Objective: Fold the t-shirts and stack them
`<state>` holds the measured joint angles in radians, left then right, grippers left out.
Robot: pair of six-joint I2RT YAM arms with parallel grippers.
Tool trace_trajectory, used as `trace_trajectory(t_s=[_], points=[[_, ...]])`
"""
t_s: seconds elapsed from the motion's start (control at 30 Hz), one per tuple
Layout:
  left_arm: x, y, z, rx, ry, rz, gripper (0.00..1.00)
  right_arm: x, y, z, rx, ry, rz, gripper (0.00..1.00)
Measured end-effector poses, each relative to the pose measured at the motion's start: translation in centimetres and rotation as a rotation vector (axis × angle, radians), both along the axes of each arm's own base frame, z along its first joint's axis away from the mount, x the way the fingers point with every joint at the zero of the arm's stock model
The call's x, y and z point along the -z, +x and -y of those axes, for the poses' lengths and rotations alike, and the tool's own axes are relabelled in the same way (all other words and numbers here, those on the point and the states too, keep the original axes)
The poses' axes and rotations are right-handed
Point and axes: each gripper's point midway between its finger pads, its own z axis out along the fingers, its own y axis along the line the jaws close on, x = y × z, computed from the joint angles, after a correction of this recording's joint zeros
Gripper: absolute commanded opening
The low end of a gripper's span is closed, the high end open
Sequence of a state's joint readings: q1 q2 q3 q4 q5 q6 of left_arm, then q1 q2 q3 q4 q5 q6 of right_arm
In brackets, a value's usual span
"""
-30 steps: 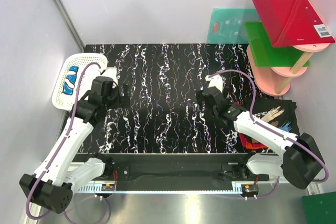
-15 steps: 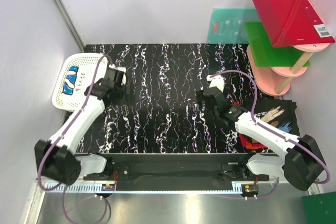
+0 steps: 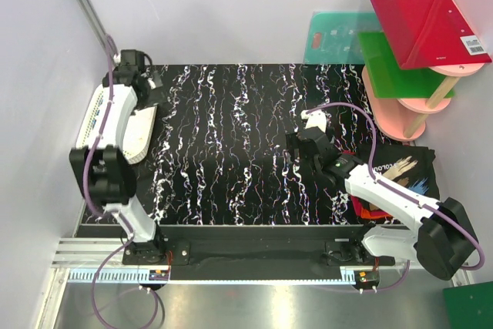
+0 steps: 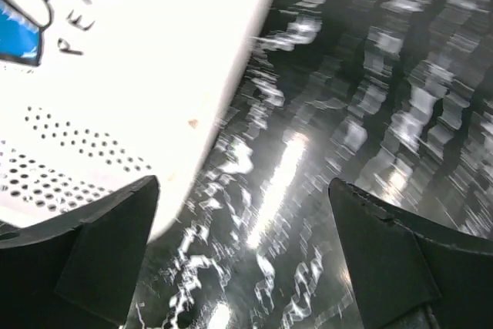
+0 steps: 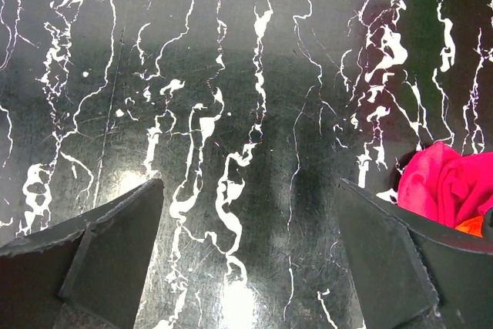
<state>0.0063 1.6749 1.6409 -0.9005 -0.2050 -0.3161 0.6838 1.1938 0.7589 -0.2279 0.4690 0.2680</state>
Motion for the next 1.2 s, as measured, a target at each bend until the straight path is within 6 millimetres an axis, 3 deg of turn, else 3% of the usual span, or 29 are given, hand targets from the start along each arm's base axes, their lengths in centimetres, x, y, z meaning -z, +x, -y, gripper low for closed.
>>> trace_trajectory(t_s=[0.07,0.17,0.2,0.3,0.5,0.73,0.8,0.9,1.03,1.13,1.2], points=[[3.0,0.7,-2.8,-0.078,-0.013,-0.068,0.99,0.0,0.0,0.0,-0.003,-0.001,0.000,1.00],[9.2,0.3,-6.8,-0.190,-0.053,-0.223,0.99,0.2,-0.1,-0.3,-0.017,0.006,-0.008,1.00],[10.7,0.2,-7.1,-0.214,-0.102,-0.250,0.99,0.2,-0.1,-0.4,-0.020,0.007,-0.011,1.00],[12.1,-0.2,-7.6,-0.237,-0.145,-0.288,0.99,0.6,-0.2,-0.8,-0.037,0.013,-0.025,1.00],[12.4,0.4,-7.7,-0.237,-0.190,-0.302,0.99,1.2,-0.4,-1.2,-0.057,0.015,-0.049,1.00],[12.3,0.5,-6.9,-0.204,-0.379,-0.227,0.99,1.4,-0.4,-1.6,-0.070,0.025,-0.055,1.00],[11.3,0.5,-6.6,-0.187,-0.418,-0.179,0.99,1.7,-0.3,-1.8,-0.075,0.025,-0.061,1.00],[8.2,1.2,-6.5,-0.153,-0.458,-0.055,0.99,2.6,-0.4,-1.9,-0.082,0.015,-0.087,1.00],[4.2,2.4,-7.6,-0.135,-0.442,0.099,0.99,3.2,-0.5,-2.2,-0.093,0.011,-0.108,1.00],[3.5,2.7,-9.0,-0.166,-0.387,0.137,0.99,3.2,-0.5,-2.2,-0.096,0.014,-0.109,1.00],[4.3,2.5,-10.0,-0.209,-0.349,0.114,0.99,3.2,-0.6,-2.4,-0.102,0.018,-0.113,1.00]])
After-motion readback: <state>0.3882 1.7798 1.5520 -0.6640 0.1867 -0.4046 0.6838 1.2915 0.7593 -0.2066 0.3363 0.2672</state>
